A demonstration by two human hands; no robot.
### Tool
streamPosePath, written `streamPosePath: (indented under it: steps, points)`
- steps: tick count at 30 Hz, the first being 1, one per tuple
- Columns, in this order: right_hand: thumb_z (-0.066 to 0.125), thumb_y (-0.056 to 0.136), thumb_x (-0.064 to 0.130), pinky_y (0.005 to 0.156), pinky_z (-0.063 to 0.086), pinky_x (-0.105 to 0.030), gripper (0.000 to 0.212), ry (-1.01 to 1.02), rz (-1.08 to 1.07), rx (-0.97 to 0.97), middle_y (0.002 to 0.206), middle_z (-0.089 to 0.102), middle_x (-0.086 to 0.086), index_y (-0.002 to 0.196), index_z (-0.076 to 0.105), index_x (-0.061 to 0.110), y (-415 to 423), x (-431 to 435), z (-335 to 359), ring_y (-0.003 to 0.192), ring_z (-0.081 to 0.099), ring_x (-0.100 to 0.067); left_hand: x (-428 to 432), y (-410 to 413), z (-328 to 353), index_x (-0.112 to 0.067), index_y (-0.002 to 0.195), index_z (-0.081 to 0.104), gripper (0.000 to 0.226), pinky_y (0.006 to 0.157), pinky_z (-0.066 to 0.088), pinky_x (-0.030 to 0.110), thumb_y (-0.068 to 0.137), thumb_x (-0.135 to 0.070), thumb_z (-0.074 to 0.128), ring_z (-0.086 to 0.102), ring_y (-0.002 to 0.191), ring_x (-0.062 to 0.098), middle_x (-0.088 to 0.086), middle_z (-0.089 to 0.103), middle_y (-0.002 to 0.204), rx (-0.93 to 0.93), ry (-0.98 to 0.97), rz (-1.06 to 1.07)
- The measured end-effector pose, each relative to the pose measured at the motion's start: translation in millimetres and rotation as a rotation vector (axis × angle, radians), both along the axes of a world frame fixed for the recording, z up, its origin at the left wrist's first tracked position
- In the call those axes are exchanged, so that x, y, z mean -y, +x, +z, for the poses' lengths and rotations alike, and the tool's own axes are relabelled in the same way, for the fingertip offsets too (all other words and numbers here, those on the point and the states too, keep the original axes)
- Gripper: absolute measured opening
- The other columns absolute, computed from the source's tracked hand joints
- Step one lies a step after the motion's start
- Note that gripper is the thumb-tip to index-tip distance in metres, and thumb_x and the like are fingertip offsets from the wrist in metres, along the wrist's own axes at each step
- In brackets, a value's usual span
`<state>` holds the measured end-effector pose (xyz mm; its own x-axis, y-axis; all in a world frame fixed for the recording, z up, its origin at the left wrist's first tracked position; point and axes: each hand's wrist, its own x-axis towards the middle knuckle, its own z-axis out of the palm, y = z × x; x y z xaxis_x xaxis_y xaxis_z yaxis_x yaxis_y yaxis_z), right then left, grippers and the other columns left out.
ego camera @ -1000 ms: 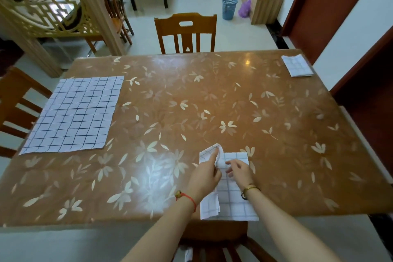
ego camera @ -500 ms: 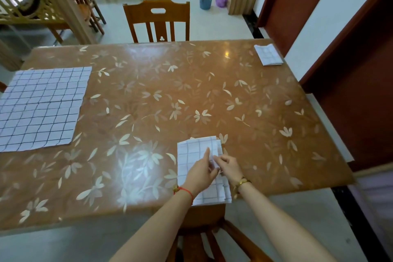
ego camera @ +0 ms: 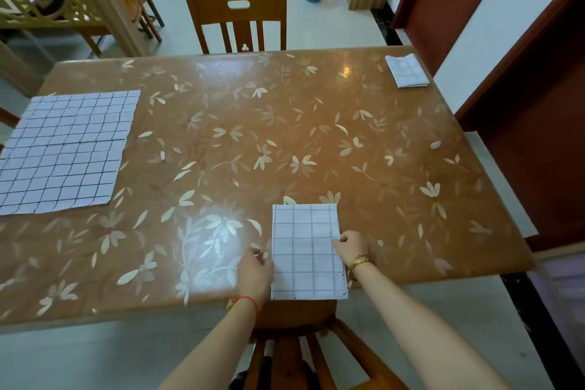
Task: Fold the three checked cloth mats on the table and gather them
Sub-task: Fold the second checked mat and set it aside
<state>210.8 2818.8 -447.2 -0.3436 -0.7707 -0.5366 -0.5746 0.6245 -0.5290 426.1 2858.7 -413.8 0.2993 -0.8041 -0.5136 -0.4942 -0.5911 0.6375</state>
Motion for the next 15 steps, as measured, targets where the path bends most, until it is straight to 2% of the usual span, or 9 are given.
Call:
streamPosePath:
  steps: [1,5,9,12,14,15]
  points:
    - [0.058,0.083,0.005,0.047,0.021,-0.025,0.039,0.006,-0.008,-0.012,0.054,0.032,0.001,0.055,0.033,0.016,0,0,1,0.052,0.029,-0.013,-2,0,0,-0.005,0.118,0.055,0.026,0.07,0.039,0.023,0.093,-0.012,0.057,0.055,0.083,0.012,0.0,0.059,0.098,-0.01,0.023,0.013]
    - [0.059,0.082,0.005,0.047,0.025,-0.024,0.037,-0.023,-0.042,-0.006,0.053,0.036,0.001,0.054,0.036,0.015,-2,0,3,0.052,0.032,-0.012,-4,-2,-6,-0.004,0.117,0.056,0.028,0.077,0.04,0.023,0.089,-0.006,0.059,0.059,0.083,0.014,0.003,0.058,0.101,-0.093,0.078,0.072]
    - [0.061,0.08,0.005,0.048,0.026,-0.024,0.038,-0.035,-0.089,0.03,0.054,0.034,0.0,0.053,0.036,0.014,-6,-3,2,0.053,0.032,-0.014,5,-8,-9,-0.004,0.116,0.06,0.03,0.085,0.042,0.025,0.087,-0.007,0.064,0.055,0.098,0.018,0.004,0.059,0.104,-0.182,0.119,0.082]
    - [0.062,0.081,0.007,0.049,0.027,-0.023,0.036,-0.027,-0.096,0.062,0.054,0.036,0.0,0.054,0.038,0.014,-9,-4,3,0.054,0.034,-0.014,10,-10,-13,-0.005,0.095,0.064,0.01,0.09,0.052,0.034,0.085,-0.007,0.064,0.063,0.093,0.023,0.005,0.067,0.093,-0.205,0.134,0.087]
    - [0.062,0.081,0.009,0.05,0.028,-0.023,0.036,-0.026,-0.097,0.091,0.054,0.036,0.0,0.054,0.039,0.014,-11,-4,3,0.055,0.035,-0.014,11,-9,-15,-0.003,0.083,0.068,0.006,0.085,0.057,0.038,0.082,-0.007,0.063,0.068,0.088,0.026,0.009,0.071,0.085,-0.211,0.126,0.099]
    - [0.063,0.081,0.01,0.051,0.03,-0.023,0.035,-0.027,-0.097,0.109,0.054,0.038,0.0,0.054,0.04,0.014,-11,-4,3,0.056,0.037,-0.015,12,-7,-15,-0.004,0.078,0.068,0.006,0.079,0.057,0.035,0.081,-0.007,0.063,0.067,0.083,0.025,0.008,0.07,0.08,-0.209,0.12,0.099]
